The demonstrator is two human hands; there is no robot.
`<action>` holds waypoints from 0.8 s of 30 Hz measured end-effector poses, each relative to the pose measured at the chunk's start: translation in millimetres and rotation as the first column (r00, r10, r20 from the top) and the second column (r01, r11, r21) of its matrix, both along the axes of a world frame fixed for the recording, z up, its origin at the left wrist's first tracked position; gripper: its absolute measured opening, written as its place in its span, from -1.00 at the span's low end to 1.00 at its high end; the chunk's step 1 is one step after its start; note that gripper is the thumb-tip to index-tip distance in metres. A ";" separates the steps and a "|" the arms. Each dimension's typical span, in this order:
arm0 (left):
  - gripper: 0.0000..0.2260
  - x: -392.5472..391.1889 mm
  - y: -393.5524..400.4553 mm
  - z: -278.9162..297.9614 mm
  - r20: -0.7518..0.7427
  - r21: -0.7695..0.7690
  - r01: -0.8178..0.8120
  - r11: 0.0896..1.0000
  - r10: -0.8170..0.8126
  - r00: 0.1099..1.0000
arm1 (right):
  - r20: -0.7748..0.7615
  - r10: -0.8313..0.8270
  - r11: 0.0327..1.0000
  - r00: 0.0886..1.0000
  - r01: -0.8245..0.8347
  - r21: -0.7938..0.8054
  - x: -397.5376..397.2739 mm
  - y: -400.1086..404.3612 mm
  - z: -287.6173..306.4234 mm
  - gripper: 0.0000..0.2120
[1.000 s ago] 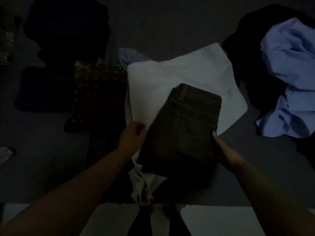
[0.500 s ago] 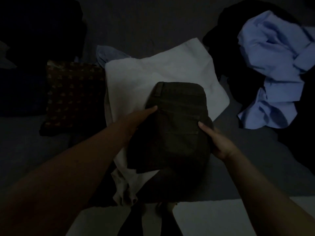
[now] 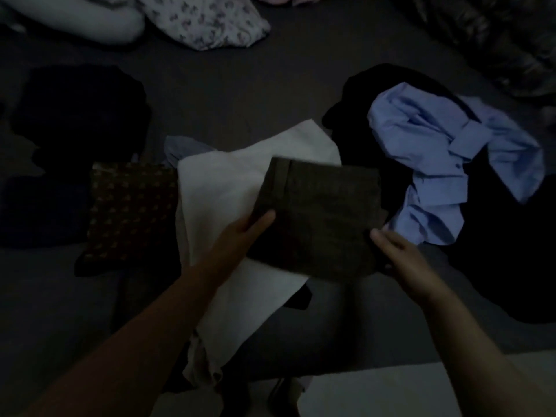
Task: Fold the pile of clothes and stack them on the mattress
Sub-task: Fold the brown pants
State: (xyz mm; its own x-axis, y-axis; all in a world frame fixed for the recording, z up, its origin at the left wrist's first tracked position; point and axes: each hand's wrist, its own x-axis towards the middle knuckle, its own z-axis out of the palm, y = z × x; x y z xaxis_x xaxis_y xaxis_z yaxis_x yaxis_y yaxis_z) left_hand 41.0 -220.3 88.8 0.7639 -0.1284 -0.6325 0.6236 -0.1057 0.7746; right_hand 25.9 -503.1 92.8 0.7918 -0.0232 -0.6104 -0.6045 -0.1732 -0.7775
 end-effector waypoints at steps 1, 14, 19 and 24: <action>-0.55 -19.0 -2.0 -8.7 -0.036 0.006 0.019 1.000 -0.019 0.999 | -0.037 0.031 0.999 0.999 -0.031 0.008 -16.1 -3.4 -10.0 -0.39; -0.22 -183.6 -7.0 -110.1 -0.300 0.235 0.214 0.948 -0.139 0.944 | -0.386 0.203 0.978 0.900 -0.167 0.124 -162.6 12.6 -77.2 -0.71; -0.38 -146.4 -18.5 -98.7 -0.094 0.390 0.220 0.894 -0.199 0.975 | -0.294 0.001 0.986 0.956 -0.051 -0.161 -155.2 9.5 -97.5 -0.82; -0.16 -127.5 -35.0 -129.3 -0.348 0.554 0.200 0.808 0.006 0.938 | -0.225 -0.199 0.931 0.954 0.112 -0.346 -149.1 20.6 -128.1 -0.45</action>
State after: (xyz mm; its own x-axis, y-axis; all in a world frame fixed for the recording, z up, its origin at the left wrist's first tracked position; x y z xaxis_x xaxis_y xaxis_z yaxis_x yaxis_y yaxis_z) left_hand -86.6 -255.3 -40.6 0.5107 0.2733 -0.8152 0.7838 -0.5376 0.3108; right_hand -123.2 -482.5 -35.3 0.5830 -0.3650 -0.7259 -0.8124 -0.2783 -0.5125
